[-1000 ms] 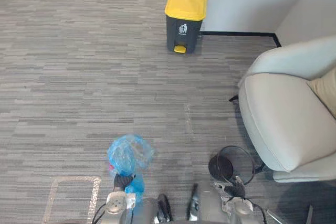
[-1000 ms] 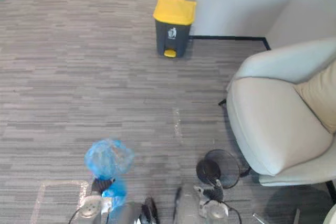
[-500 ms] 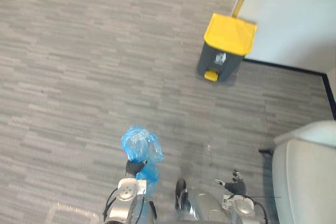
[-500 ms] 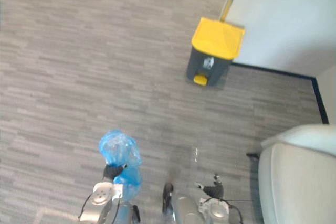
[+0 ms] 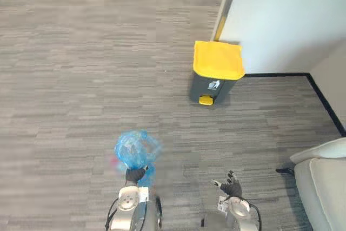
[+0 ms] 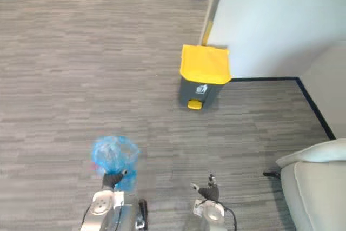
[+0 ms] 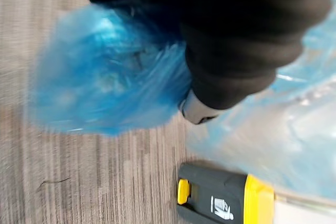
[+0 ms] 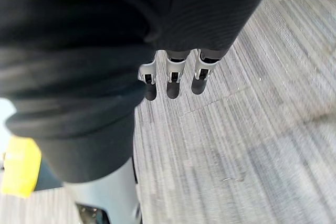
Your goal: Gather rubbish on tea table into small bin, then transfer packed bag to large trash can.
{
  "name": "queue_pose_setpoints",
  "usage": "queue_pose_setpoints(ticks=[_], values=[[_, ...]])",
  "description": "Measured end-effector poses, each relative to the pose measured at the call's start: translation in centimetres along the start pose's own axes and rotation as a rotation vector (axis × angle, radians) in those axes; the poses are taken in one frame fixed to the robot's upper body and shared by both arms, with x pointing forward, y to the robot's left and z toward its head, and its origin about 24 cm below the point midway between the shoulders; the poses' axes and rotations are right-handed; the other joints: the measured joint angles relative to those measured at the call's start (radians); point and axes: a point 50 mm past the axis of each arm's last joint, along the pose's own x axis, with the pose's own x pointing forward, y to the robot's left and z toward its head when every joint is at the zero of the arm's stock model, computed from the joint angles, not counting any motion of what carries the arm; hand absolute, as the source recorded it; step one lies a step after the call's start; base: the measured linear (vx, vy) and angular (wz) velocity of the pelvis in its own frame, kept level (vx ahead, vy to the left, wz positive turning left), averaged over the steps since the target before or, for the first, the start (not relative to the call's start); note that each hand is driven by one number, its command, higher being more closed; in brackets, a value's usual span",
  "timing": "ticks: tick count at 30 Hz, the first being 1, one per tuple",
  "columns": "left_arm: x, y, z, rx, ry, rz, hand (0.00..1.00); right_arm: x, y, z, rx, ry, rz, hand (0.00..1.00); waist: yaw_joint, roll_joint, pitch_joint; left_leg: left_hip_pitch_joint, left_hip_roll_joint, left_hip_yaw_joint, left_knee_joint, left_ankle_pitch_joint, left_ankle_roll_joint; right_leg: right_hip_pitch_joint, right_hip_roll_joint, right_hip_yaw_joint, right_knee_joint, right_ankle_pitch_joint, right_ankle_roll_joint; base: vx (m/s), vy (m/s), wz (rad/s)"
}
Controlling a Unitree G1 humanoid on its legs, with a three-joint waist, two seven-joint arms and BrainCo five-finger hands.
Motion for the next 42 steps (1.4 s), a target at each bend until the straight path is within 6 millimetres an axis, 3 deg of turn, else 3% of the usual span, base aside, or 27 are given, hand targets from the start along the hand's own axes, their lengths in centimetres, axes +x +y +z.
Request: queue_pose_setpoints(ticks=[1,4,5,6,7,8,11,12,13,14,15,16,19,22,23,24,25,26,27,31,32,35,37,38,40,42], values=[[0.0,0.0,-0.1,0.002,0.003,-0.002,1.00,-0.1,0.2,-0.1,-0.022,-0.001,0.008,0.00,0.000,0.001,0.000,0.037,0.002,0.020,-0.039,-0.010,-0.004,-0.052,-0.004,-0.086,-0.037,-0.004,-0.020,0.24,0.019,-0.54],[0.0,-0.2,-0.3,0.010,0.015,-0.012,1.00,0.0,0.0,-0.2,-0.023,0.005,0.003,0.00,-0.006,-0.010,-0.004,0.095,0.006,0.044,-0.085,-0.030,-0.028,-0.112,0.004,-0.198,-0.188,0.014,-0.047,0.27,-0.041,-0.30],[0.3,-0.2,-0.8,0.024,0.041,-0.016,1.00,0.1,-0.1,-0.8,-0.030,0.031,-0.001,0.00,-0.020,-0.013,-0.006,0.132,0.010,0.051,-0.115,-0.027,-0.043,-0.118,0.029,-0.213,-0.343,0.060,-0.060,0.35,-0.093,-0.05],[0.5,0.1,-1.3,0.044,0.065,-0.016,1.00,0.1,-0.2,-1.7,-0.044,0.076,-0.002,0.00,-0.031,-0.028,-0.015,0.154,-0.003,0.055,-0.142,-0.026,-0.058,-0.124,0.049,-0.197,-0.484,0.159,-0.084,0.46,-0.136,0.09],[0.6,0.2,-1.5,0.050,0.077,-0.014,1.00,0.1,-0.4,-2.0,-0.054,0.094,-0.004,0.00,-0.038,-0.029,-0.016,0.164,-0.008,0.047,-0.154,-0.028,-0.067,-0.124,0.055,-0.185,-0.495,0.228,-0.109,0.48,-0.134,0.05],[0.7,0.3,-2.0,0.056,0.101,-0.011,1.00,0.6,-0.7,-1.6,-0.064,0.090,-0.012,0.00,-0.045,-0.009,-0.022,0.189,0.009,0.019,-0.184,-0.020,-0.086,-0.121,0.072,-0.186,-0.480,0.226,-0.160,0.58,-0.183,-0.04],[0.6,-0.3,-1.9,0.051,0.099,-0.027,1.00,1.1,-1.6,-0.8,-0.071,0.067,-0.038,0.00,-0.051,0.022,-0.011,0.242,0.013,-0.059,-0.222,0.013,-0.106,-0.132,0.068,-0.201,-0.350,0.149,-0.185,0.42,-0.165,0.18],[0.5,-0.6,-1.8,0.051,0.091,-0.040,1.00,0.8,-2.1,-1.4,-0.070,0.084,-0.051,0.00,-0.056,0.027,-0.012,0.236,0.026,-0.102,-0.111,0.019,-0.104,-0.084,0.072,-0.225,-0.320,0.096,-0.175,0.50,-0.216,0.50],[0.5,-0.8,-1.5,0.043,0.079,-0.047,1.00,0.5,-2.0,-1.9,-0.072,0.094,-0.045,0.00,-0.055,0.032,-0.013,0.159,0.063,-0.132,0.118,0.033,-0.093,-0.002,0.093,-0.233,-0.381,0.061,-0.179,0.42,-0.184,0.39],[0.5,-0.8,-1.4,0.039,0.072,-0.053,1.00,0.5,-1.9,-1.9,-0.075,0.092,-0.039,0.00,-0.051,0.041,-0.013,0.105,0.090,-0.141,0.251,0.069,-0.083,0.036,0.113,-0.237,-0.416,0.053,-0.186,0.40,-0.122,-0.16],[0.1,-0.9,-1.4,0.028,0.067,-0.059,1.00,0.5,-1.4,-1.6,-0.084,0.077,-0.018,0.00,-0.037,0.058,-0.012,-0.012,0.150,-0.156,0.498,0.129,-0.074,0.099,0.154,-0.226,-0.477,0.044,-0.202,0.38,-0.053,-0.53],[0.0,-1.1,-1.4,0.025,0.069,-0.066,1.00,0.5,-1.1,-1.4,-0.081,0.072,-0.010,0.00,-0.027,0.059,-0.012,-0.053,0.166,-0.154,0.577,0.108,-0.072,0.123,0.166,-0.213,-0.493,0.041,-0.207,0.44,-0.048,-0.70],[-0.1,-1.7,-1.5,0.007,0.073,-0.091,1.00,0.5,-0.6,-1.4,-0.065,0.073,-0.003,0.00,-0.016,0.036,-0.002,-0.156,0.154,-0.130,0.581,0.043,-0.049,0.226,0.157,-0.166,-0.556,0.041,-0.206,0.33,0.044,-0.48],[-0.2,-1.8,-1.2,-0.001,0.059,-0.094,1.00,0.4,-0.8,-1.4,-0.064,0.068,-0.009,0.00,-0.008,0.018,0.002,-0.199,0.130,-0.096,0.338,0.033,-0.030,0.285,0.112,-0.141,-0.562,0.006,-0.149,0.31,0.159,-0.35],[0.0,-2.0,-0.9,-0.006,0.051,-0.098,1.00,0.2,-1.1,-1.8,-0.064,0.079,-0.018,0.00,-0.004,0.023,-0.003,-0.212,0.111,-0.095,0.227,0.049,-0.023,0.298,0.094,-0.135,-0.556,-0.009,-0.124,0.31,0.276,-0.12],[-0.1,-2.1,-0.9,-0.010,0.050,-0.099,1.00,0.0,-1.5,-2.0,-0.062,0.080,-0.027,0.00,-0.001,0.035,-0.014,-0.213,0.100,-0.097,0.129,0.105,-0.021,0.297,0.091,-0.130,-0.546,-0.023,-0.102,0.24,0.233,-0.09],[-0.3,-2.4,-1.0,-0.020,0.052,-0.100,1.00,-0.1,-2.1,-2.0,-0.063,0.078,-0.045,0.00,0.001,0.054,-0.020,-0.214,0.099,-0.106,0.043,0.198,-0.043,0.298,0.102,-0.124,-0.540,-0.039,-0.080,0.31,0.328,-0.01],[0.0,-1.8,-1.1,0.001,0.061,-0.092,1.00,-0.2,-1.4,-2.3,-0.049,0.099,-0.033,0.00,0.004,0.015,-0.022,-0.200,0.055,-0.089,0.043,0.181,-0.025,0.300,0.058,-0.095,-0.543,-0.051,-0.063,0.25,0.255,0.03],[0.1,-1.3,-1.1,0.015,0.058,-0.082,1.00,-0.3,-0.9,-2.4,-0.034,0.103,-0.026,0.00,0.004,0.000,-0.027,-0.199,0.035,-0.075,0.041,0.168,-0.014,0.295,0.037,-0.084,-0.547,-0.039,-0.056,0.27,0.298,0.03],[-0.3,-0.9,-1.6,0.023,0.068,-0.070,1.00,-0.1,-0.3,-1.7,-0.026,0.081,-0.011,0.00,0.019,0.003,-0.029,-0.167,0.021,-0.036,0.092,0.066,0.002,0.310,0.003,-0.034,-0.501,-0.018,-0.034,0.18,0.244,-0.25],[-0.7,-0.7,-2.1,0.024,0.082,-0.068,1.00,-0.2,-0.4,-1.9,-0.026,0.087,-0.015,0.00,0.025,0.003,-0.029,-0.122,0.013,-0.014,0.095,0.029,0.005,0.269,-0.018,-0.011,-0.368,-0.007,-0.020,0.14,0.180,-0.54],[-0.7,-0.3,-2.1,0.051,0.078,-0.072,1.00,-0.7,-1.1,-3.0,-0.033,0.122,-0.029,0.00,0.019,-0.007,-0.013,-0.012,-0.013,0.014,0.079,-0.016,0.013,0.066,-0.069,0.025,0.099,0.171,-0.064,0.16,0.130,-0.25],[-0.6,-0.1,-2.0,0.059,0.075,-0.068,1.00,-0.8,-1.3,-3.0,-0.032,0.118,-0.035,0.00,0.002,-0.017,-0.007,0.045,-0.014,0.007,0.066,-0.035,0.022,-0.009,-0.063,-0.028,0.190,0.115,-0.058,0.22,0.024,0.04],[-0.3,-0.2,-1.6,0.060,0.063,-0.073,1.00,-0.7,-1.3,-2.8,-0.025,0.113,-0.038,0.00,0.000,-0.028,-0.002,0.067,-0.014,0.003,0.043,-0.037,0.026,-0.054,-0.060,-0.098,0.166,0.072,-0.064,0.14,-0.027,0.12],[0.2,-1.0,-0.9,0.075,0.041,-0.102,1.00,-0.5,-1.6,-2.6,-0.009,0.109,-0.057,0.00,-0.009,-0.033,0.001,0.082,-0.010,-0.023,0.026,-0.042,0.026,-0.109,-0.055,-0.215,0.026,0.053,-0.062,0.16,-0.078,0.37],[0.9,-1.3,-0.3,0.085,0.029,-0.114,1.00,-0.3,-2.1,-2.5,0.010,0.115,-0.082,0.00,-0.010,-0.028,0.008,0.086,0.002,-0.045,0.032,-0.055,0.021,-0.133,-0.028,-0.275,-0.220,0.093,-0.055,0.36,-0.167,0.39]])
